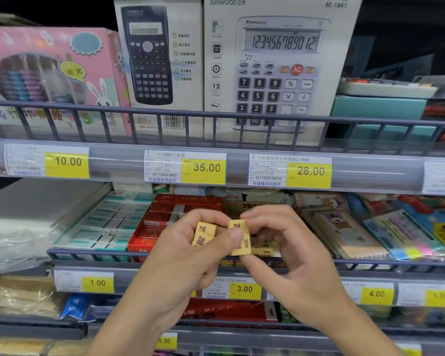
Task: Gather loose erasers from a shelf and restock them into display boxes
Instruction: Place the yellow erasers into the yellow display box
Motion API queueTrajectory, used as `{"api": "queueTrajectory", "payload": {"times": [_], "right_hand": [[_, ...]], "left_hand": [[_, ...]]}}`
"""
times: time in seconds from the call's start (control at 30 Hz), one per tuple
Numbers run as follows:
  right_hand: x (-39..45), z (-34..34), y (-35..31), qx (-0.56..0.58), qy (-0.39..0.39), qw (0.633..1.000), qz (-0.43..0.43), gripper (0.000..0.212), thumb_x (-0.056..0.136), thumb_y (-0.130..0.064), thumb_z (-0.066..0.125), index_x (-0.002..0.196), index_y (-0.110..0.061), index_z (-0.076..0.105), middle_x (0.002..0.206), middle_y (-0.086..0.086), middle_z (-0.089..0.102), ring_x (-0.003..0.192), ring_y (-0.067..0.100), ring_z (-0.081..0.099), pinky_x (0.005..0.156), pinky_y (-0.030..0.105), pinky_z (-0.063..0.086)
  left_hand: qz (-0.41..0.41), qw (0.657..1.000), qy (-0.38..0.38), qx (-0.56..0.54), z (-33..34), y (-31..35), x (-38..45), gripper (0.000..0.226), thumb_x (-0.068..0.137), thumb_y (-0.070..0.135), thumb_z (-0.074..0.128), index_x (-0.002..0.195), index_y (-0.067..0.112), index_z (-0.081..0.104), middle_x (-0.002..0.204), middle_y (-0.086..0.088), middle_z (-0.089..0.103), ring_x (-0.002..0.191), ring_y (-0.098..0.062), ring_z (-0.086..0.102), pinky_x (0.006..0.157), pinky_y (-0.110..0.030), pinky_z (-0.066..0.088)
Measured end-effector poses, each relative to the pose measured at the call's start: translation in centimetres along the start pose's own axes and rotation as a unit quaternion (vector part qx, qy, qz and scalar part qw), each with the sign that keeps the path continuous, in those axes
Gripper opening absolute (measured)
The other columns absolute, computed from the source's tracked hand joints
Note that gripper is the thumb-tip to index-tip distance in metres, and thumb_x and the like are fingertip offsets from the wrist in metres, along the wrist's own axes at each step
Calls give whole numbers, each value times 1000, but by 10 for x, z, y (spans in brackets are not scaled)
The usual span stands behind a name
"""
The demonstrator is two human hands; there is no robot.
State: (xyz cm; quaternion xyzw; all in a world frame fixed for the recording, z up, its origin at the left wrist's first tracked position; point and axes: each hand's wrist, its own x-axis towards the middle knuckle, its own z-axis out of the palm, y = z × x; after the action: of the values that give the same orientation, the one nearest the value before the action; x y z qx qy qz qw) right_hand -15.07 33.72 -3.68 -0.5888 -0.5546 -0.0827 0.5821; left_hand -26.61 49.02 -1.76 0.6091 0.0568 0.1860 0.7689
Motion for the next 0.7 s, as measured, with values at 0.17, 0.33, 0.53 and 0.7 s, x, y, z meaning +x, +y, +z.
{"api": "queueTrajectory", "payload": {"times": [0.17,0.33,0.53,0.7], "right_hand": [[-3,-3,2,-22,0,1000,9,42,86,-18,75,123,-29,59,124,-3,57,111,29,60,87,31,52],[-1,-11,-1,-53,-39,997,45,45,86,-27,76,127,-36,59,122,-6,57,109,27,59,85,34,52],[15,-46,-7,-127,-76,980,130,31,82,-45,73,112,-47,64,105,-17,68,96,9,65,75,17,51],[33,-96,4,-255,-158,919,254,21,83,-43,76,99,-51,66,69,-21,66,54,3,58,49,20,45]], "left_hand": [[-14,1000,-4,14,-2,4,-5,31,73,36,80,101,21,79,55,-1,43,41,-8,33,35,-16,26],[-10,1000,4,20,-2,3,-4,32,71,34,82,100,20,80,57,-4,45,41,-8,33,35,-16,26],[-3,1000,15,26,-5,2,-1,34,67,43,81,95,23,79,70,-10,60,42,-8,34,36,-17,27],[-6,999,18,31,-13,1,-1,31,72,46,80,91,22,77,70,-13,47,44,-11,30,38,-18,27]]}}
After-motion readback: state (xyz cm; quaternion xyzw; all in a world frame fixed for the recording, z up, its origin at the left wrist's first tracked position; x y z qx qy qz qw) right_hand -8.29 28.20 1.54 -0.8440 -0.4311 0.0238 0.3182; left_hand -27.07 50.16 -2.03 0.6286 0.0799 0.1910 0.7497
